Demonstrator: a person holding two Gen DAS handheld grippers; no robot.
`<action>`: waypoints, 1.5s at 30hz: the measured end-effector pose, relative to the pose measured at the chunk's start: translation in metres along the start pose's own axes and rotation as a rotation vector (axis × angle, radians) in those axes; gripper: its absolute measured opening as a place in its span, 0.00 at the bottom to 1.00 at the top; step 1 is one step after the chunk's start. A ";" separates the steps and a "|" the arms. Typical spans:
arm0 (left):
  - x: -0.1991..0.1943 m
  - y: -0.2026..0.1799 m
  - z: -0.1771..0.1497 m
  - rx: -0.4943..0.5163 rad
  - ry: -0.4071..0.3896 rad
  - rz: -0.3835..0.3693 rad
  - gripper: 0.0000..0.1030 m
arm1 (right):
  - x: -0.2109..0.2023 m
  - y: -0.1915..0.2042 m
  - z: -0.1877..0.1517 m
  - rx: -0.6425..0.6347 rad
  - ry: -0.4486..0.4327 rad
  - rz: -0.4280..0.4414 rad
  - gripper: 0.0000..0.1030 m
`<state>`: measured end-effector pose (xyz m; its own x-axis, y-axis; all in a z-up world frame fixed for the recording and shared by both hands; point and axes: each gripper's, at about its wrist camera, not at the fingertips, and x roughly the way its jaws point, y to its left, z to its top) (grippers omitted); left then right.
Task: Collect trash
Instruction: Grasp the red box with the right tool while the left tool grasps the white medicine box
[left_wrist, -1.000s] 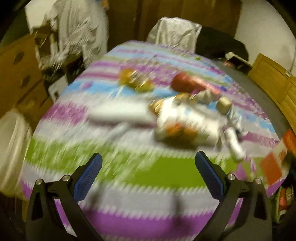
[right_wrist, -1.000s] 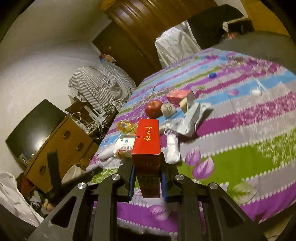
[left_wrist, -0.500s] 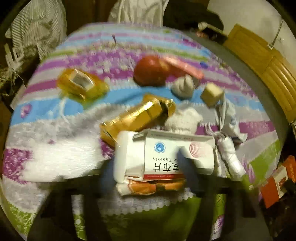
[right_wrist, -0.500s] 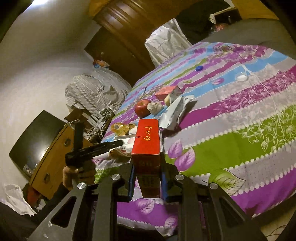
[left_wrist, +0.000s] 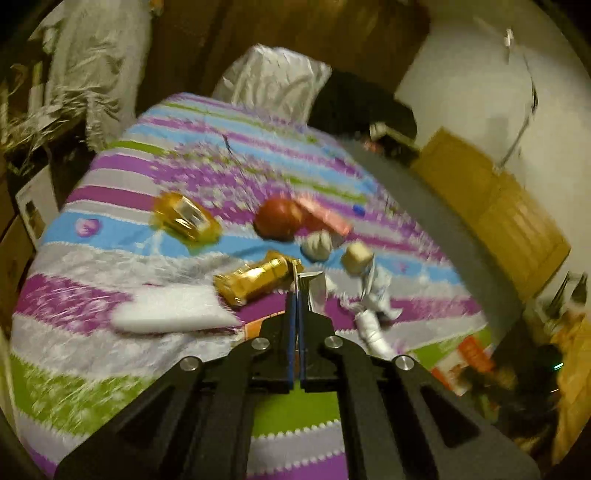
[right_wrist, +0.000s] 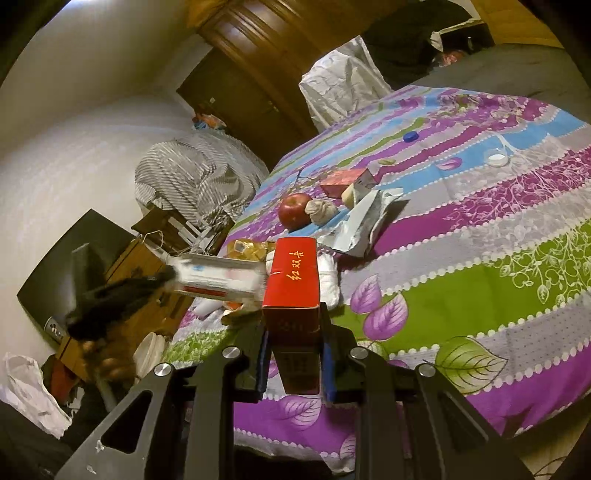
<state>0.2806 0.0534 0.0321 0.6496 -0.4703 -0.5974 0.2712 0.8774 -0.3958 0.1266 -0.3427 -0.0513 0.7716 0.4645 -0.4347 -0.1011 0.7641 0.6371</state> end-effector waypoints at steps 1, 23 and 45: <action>-0.017 0.008 -0.001 -0.024 -0.018 -0.001 0.00 | 0.002 0.002 0.000 -0.002 0.004 0.004 0.23; -0.086 0.123 -0.066 0.013 0.051 0.460 0.54 | 0.088 0.048 -0.022 -0.160 0.226 0.014 0.24; 0.002 0.156 -0.063 0.319 0.255 0.384 0.61 | 0.103 0.062 -0.032 -0.115 0.285 -0.112 0.58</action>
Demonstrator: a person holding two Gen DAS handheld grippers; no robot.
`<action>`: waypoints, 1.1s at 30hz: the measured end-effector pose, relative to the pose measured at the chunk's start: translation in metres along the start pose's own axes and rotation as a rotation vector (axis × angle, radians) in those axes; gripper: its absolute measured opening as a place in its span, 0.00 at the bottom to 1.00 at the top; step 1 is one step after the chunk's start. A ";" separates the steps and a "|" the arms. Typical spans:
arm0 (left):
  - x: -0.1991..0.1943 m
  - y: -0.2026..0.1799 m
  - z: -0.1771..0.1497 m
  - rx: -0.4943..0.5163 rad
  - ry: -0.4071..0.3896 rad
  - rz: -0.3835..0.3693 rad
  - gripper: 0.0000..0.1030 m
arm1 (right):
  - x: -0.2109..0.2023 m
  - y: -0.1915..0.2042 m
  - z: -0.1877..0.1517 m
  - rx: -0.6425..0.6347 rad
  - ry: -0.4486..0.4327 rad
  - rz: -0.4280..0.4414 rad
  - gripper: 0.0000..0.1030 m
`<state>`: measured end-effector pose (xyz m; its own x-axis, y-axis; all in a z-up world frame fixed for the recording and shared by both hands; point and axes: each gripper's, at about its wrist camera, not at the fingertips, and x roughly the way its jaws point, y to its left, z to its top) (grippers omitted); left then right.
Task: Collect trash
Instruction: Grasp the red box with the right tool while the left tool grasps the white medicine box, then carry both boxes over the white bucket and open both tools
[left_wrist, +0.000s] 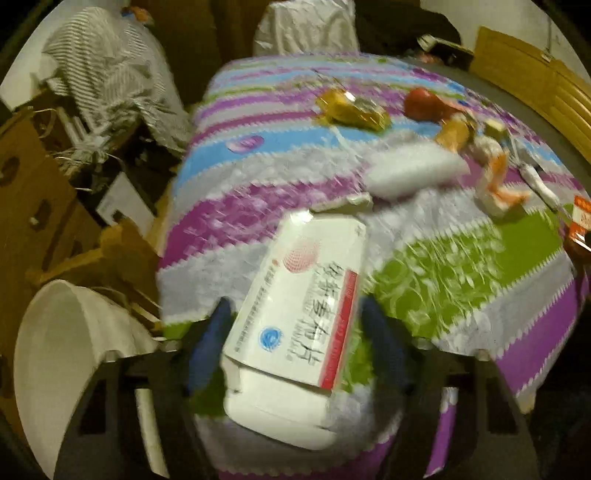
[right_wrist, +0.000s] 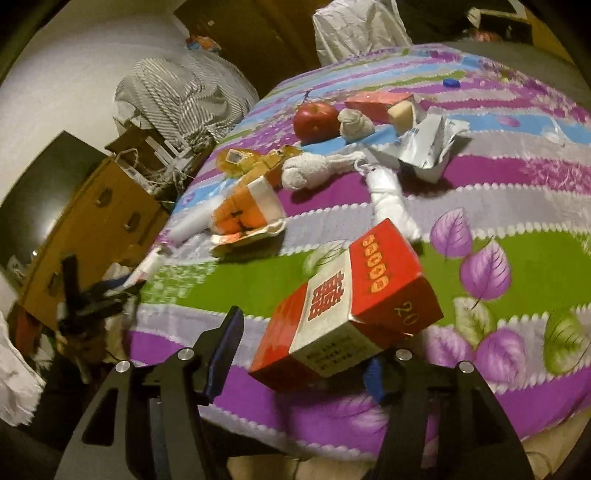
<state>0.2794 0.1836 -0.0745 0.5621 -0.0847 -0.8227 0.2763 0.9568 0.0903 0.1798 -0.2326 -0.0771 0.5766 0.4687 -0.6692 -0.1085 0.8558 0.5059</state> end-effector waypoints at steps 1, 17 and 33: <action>-0.001 -0.003 -0.002 0.008 -0.009 0.007 0.59 | 0.000 0.003 0.000 -0.004 -0.001 0.019 0.56; -0.076 -0.033 -0.003 -0.208 -0.173 0.188 0.49 | -0.016 0.059 0.017 -0.138 -0.071 0.104 0.25; -0.178 0.069 -0.025 -0.491 -0.252 0.533 0.49 | 0.042 0.336 0.062 -0.617 0.011 0.304 0.25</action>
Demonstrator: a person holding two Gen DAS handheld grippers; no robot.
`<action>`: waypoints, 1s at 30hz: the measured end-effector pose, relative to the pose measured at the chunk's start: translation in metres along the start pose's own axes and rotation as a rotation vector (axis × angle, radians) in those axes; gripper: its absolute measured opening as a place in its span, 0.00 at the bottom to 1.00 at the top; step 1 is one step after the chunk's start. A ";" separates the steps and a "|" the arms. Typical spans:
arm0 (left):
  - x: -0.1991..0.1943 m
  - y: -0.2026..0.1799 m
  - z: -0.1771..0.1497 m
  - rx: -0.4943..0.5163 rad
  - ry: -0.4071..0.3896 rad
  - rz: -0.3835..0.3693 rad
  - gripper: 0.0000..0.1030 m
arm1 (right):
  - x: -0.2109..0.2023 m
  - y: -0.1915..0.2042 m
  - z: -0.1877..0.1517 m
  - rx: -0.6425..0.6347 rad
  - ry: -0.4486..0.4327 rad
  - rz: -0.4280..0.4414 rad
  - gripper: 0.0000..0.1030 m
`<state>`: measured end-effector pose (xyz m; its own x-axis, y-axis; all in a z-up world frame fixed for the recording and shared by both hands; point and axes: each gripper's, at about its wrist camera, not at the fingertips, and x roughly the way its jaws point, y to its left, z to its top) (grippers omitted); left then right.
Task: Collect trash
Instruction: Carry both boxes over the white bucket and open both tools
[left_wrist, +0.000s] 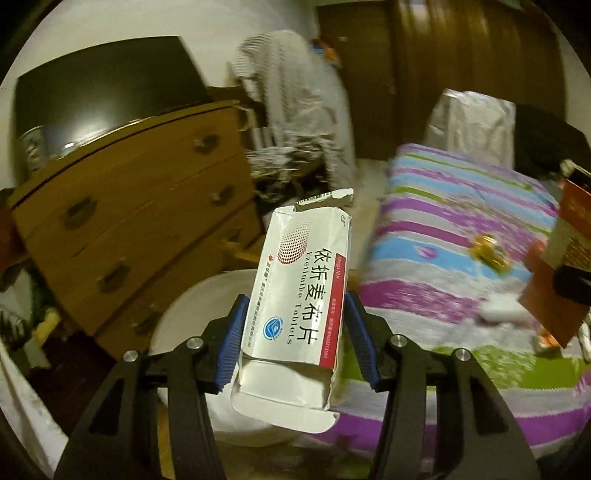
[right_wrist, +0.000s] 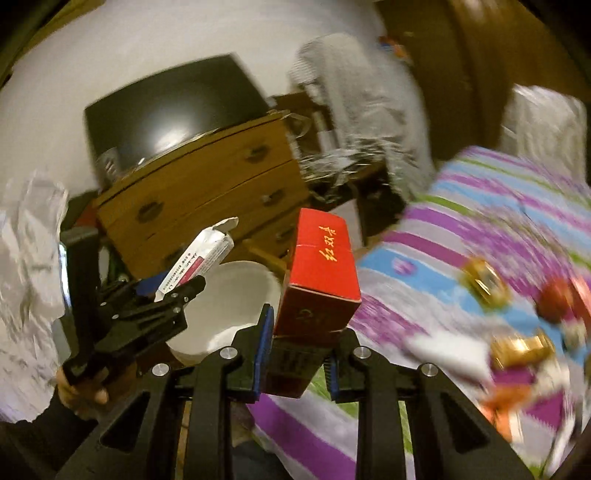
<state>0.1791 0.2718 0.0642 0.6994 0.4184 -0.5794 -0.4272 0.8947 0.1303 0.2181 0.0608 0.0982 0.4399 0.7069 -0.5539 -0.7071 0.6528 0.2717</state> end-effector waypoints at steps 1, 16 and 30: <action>0.001 0.012 0.002 -0.011 -0.001 0.026 0.49 | 0.010 0.010 0.009 -0.015 0.011 0.007 0.25; 0.042 0.099 -0.003 -0.072 0.092 0.180 0.50 | 0.148 0.142 0.075 -0.225 0.186 0.038 0.25; 0.050 0.104 -0.005 -0.062 0.095 0.188 0.51 | 0.161 0.153 0.105 -0.213 0.162 0.051 0.25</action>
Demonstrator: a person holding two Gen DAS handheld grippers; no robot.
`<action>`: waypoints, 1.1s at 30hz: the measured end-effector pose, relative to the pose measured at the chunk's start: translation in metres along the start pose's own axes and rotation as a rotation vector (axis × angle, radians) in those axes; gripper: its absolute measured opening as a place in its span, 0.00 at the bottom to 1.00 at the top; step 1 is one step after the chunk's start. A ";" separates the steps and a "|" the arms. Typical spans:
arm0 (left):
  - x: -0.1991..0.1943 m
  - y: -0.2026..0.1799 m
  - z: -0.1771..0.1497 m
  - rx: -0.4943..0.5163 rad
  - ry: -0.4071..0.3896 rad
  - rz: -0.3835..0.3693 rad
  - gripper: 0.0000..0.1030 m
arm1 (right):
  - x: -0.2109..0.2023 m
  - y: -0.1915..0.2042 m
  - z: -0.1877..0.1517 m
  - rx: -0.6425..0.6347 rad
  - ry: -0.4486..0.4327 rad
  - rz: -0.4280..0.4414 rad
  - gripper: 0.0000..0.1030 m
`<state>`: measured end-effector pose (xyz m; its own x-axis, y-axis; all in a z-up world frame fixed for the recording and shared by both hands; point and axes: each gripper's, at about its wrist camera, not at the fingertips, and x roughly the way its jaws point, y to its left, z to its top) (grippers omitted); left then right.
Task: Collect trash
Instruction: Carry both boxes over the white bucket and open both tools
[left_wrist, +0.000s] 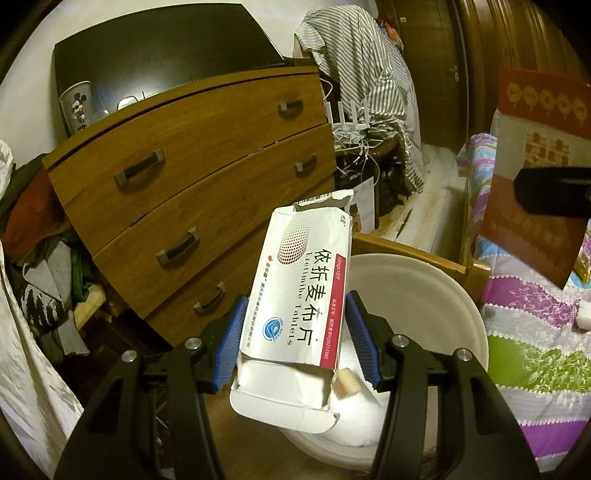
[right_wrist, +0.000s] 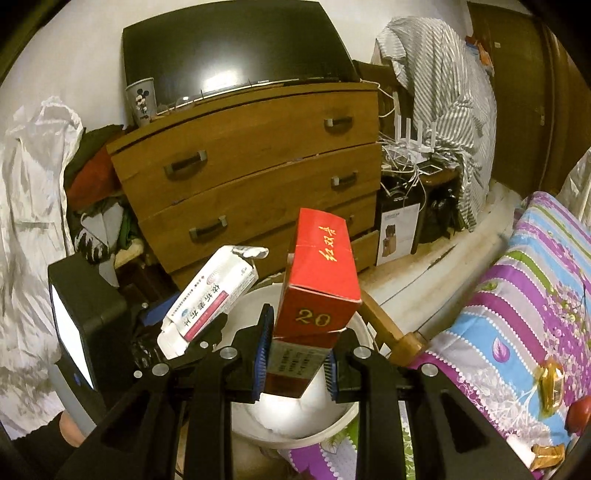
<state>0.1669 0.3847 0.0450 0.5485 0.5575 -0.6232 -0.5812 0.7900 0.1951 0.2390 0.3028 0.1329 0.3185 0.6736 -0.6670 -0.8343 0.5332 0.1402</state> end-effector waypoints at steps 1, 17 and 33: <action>0.001 0.000 0.000 0.002 0.002 0.000 0.51 | 0.003 -0.001 0.000 0.001 0.007 0.000 0.25; 0.016 -0.001 0.002 0.017 0.024 -0.001 0.51 | 0.028 0.001 0.000 -0.006 0.048 -0.003 0.25; 0.059 0.019 0.000 -0.053 0.133 -0.094 0.59 | 0.059 -0.015 0.002 0.022 0.077 -0.005 0.45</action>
<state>0.1878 0.4327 0.0117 0.5194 0.4401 -0.7324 -0.5641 0.8205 0.0930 0.2712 0.3350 0.0927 0.2865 0.6301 -0.7217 -0.8224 0.5482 0.1522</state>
